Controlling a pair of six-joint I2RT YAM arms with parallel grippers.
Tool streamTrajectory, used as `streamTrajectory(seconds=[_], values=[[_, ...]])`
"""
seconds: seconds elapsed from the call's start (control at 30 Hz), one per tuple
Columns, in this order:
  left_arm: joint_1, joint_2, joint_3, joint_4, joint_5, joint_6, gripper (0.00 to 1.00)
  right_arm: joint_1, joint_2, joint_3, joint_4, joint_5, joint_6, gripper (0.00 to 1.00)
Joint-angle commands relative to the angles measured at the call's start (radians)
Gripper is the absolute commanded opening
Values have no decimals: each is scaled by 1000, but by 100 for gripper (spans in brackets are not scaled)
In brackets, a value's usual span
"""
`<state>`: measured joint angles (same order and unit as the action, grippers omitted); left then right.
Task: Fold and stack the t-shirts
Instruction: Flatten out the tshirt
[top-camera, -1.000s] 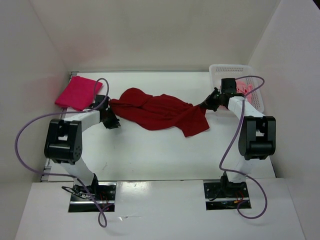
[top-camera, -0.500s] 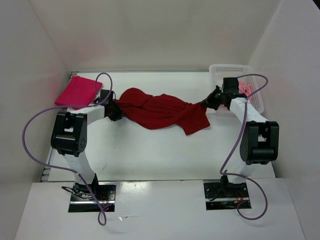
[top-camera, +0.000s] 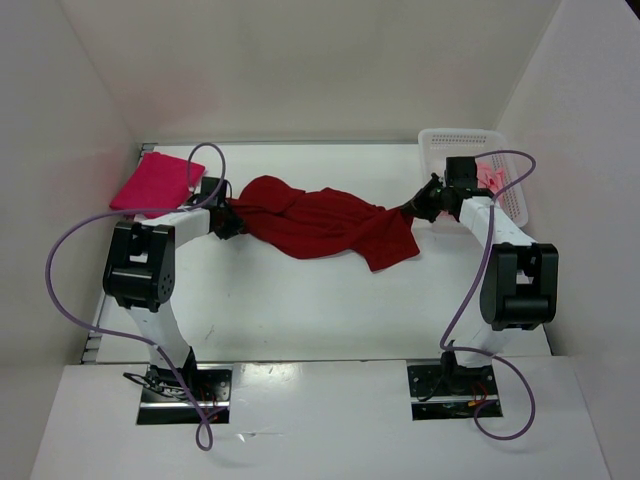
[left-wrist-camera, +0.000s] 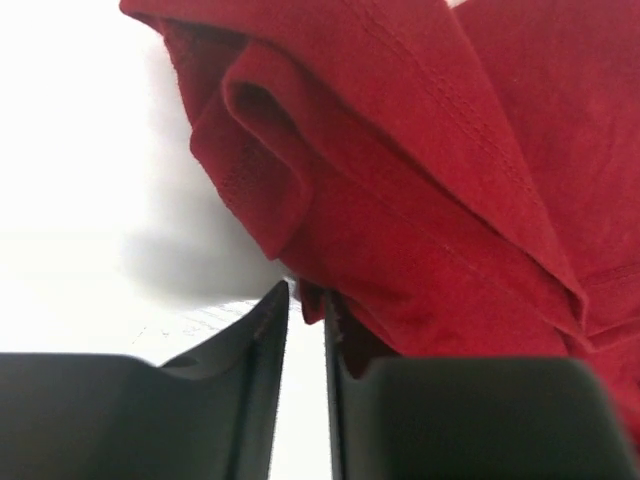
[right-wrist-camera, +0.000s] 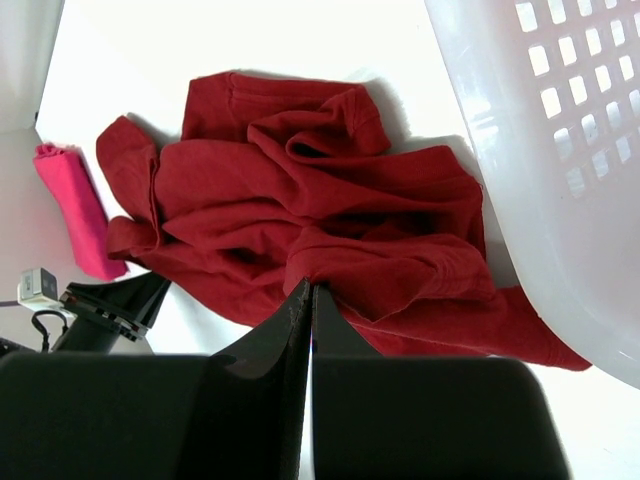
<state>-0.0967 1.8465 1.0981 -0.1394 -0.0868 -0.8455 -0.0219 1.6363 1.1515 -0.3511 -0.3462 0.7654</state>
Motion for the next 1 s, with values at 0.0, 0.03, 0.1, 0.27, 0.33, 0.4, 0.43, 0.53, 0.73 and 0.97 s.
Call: streamTrajectory(seconds=[0.0, 0.03, 0.1, 0.27, 0.33, 0.4, 0.43, 0.53, 0.73, 0.97], values=[[2, 22, 5, -19, -19, -7, 26, 4, -59, -4, 41, 12, 2, 2], [2, 22, 5, -19, -10, -7, 24, 4, -59, -4, 41, 12, 2, 2], [2, 22, 5, -9, 4, -7, 23, 4, -50, -4, 41, 12, 2, 2], [2, 13, 5, -9, 22, -7, 14, 4, -41, -13, 50, 12, 2, 3], [2, -1, 5, 0, 31, -16, 12, 4, -41, -22, 60, 3, 2, 3], [2, -13, 5, 0, 44, -17, 8, 4, -41, -22, 60, 3, 2, 3], [2, -26, 17, 0, 54, -17, 6, 4, -41, -22, 60, 3, 2, 3], [2, -56, 28, -38, 88, -17, 2, 4, -50, -22, 49, 3, 2, 3], [60, -295, 28, -196, 223, 109, 1, 4, -76, -13, -57, 41, -66, 3], [265, -584, 113, -514, 296, 328, 2, -16, -165, -64, -163, 29, -98, 3]])
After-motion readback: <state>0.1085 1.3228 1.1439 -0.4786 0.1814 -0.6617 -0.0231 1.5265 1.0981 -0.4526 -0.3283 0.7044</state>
